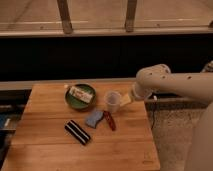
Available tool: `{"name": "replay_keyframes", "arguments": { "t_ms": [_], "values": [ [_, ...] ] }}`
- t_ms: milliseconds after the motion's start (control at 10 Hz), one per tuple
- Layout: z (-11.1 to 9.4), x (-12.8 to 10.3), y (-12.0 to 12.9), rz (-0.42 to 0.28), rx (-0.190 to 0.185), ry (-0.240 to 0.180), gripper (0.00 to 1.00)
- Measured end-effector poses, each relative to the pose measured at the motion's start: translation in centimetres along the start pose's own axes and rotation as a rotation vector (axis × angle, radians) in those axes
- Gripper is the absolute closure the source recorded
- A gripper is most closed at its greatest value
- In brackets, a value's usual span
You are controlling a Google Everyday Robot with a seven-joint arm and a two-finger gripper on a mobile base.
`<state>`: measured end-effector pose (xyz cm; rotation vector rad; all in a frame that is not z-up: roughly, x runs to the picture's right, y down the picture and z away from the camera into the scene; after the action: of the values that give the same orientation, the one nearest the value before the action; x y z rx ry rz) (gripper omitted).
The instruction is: Place the pepper on the white sponge
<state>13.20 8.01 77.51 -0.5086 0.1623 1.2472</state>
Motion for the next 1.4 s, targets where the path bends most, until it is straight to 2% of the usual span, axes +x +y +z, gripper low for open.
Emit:
{"name": "replay_keyframes", "arguments": {
  "t_ms": [200,700,800,1000,1300,1400],
  "values": [
    [1.7,0.8,3.5,-0.067,-0.045,0.029,0.2],
    [1.9,0.9,3.8,-0.076,-0.052,0.035,0.2],
    [2.1,1.0,3.7,-0.085,-0.061,0.046,0.2],
    [4.2,1.0,5.2,-0.138,-0.076,0.099,0.2],
    [9.7,0.6,9.2,-0.215,-0.09,0.188,0.2],
    [10.4,0.6,9.8,-0.222,-0.096,0.205,0.2]
  ]
}}
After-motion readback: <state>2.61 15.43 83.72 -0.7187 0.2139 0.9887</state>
